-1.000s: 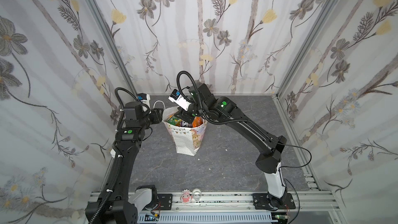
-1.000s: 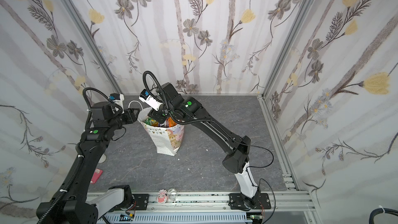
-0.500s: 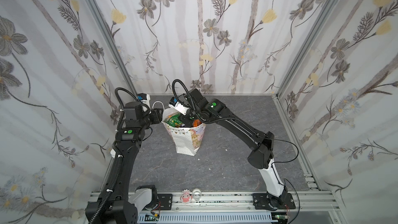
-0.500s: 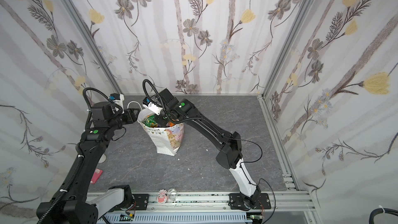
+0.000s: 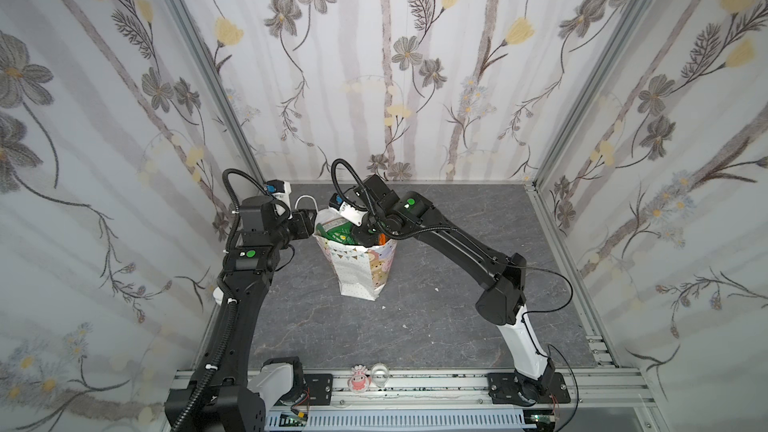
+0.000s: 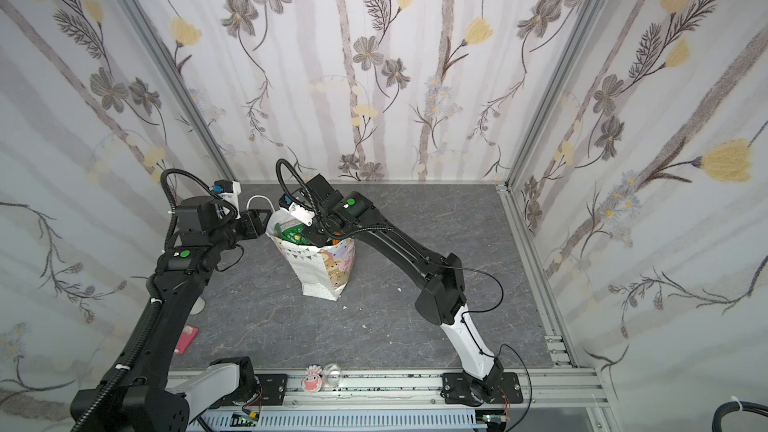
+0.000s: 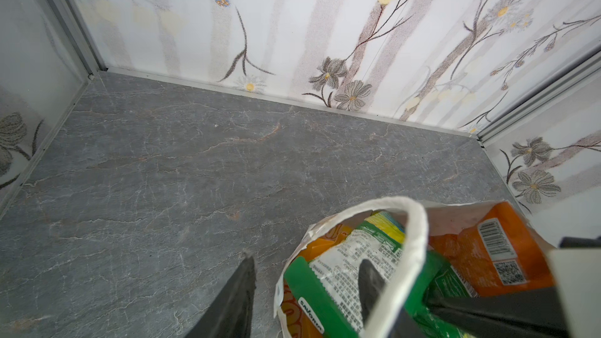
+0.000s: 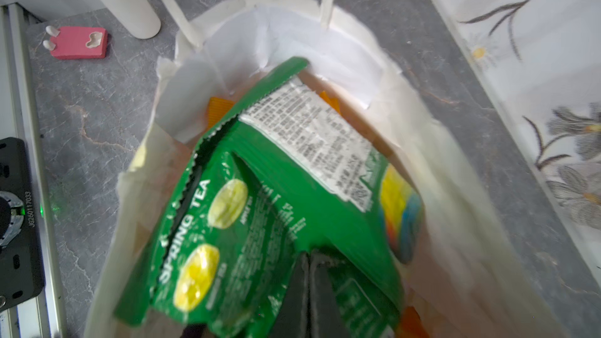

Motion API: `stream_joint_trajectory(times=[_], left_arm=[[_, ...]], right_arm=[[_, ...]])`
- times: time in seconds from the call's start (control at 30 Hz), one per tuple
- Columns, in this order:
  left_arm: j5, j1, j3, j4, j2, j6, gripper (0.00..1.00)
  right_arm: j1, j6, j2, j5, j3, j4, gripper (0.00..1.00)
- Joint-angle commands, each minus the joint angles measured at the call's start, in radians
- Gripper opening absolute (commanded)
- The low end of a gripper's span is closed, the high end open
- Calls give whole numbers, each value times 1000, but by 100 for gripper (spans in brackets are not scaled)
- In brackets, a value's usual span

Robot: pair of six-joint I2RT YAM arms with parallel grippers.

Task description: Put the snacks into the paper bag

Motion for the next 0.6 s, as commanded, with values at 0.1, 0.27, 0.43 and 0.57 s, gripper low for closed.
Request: stream_joint_trajectory(times=[0.1,0.27,0.43,0.57], left_arm=[[-123,3,81,-32,-25,-9,64],[-350,15,122,-81,-74,-47,99],[-522,30,10,-15,-150,-110,100],[-695,50,-112,78,-177,-200,100]], right_arm=[[2,123,-140,14,0,195,47],[-4,218,-269,155,-61,240,56],[-133,348,-612,244,-569,542,65],[-329,484,-878,229,-914,692,70]])
